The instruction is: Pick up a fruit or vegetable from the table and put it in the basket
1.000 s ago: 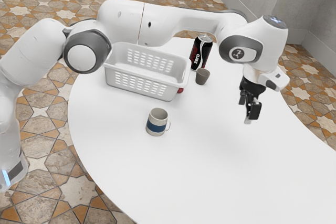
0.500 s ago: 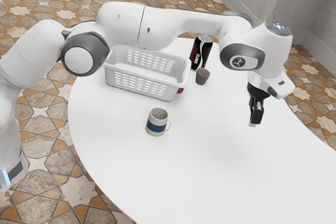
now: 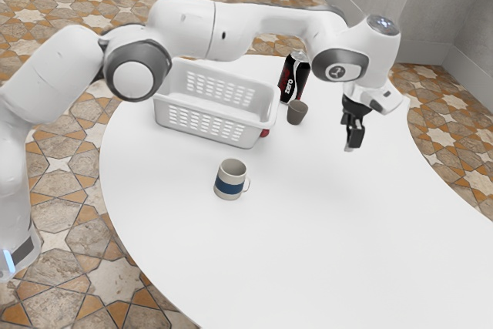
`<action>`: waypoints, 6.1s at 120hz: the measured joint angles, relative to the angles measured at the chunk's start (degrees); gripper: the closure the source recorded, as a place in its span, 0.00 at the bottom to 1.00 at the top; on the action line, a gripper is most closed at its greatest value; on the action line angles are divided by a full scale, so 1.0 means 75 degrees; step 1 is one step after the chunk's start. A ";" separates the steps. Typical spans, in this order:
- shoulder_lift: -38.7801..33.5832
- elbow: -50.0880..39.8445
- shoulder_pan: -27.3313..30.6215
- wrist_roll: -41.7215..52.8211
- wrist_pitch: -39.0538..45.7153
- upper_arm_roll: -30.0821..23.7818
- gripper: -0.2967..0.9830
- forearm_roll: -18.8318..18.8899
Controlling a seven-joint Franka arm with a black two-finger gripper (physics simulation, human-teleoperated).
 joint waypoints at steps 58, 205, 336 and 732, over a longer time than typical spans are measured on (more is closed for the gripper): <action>0.0171 0.0009 0.0026 0.1091 0.0287 -0.0035 0.23 -0.0443; 0.0313 -0.0087 0.0181 0.2915 -0.2086 0.0148 0.23 -0.0743; 0.0321 -0.0107 0.0289 0.2847 -0.3009 0.0152 0.23 -0.0785; 0.0345 -0.0420 0.0846 0.2306 -0.3541 0.0502 0.37 -0.0253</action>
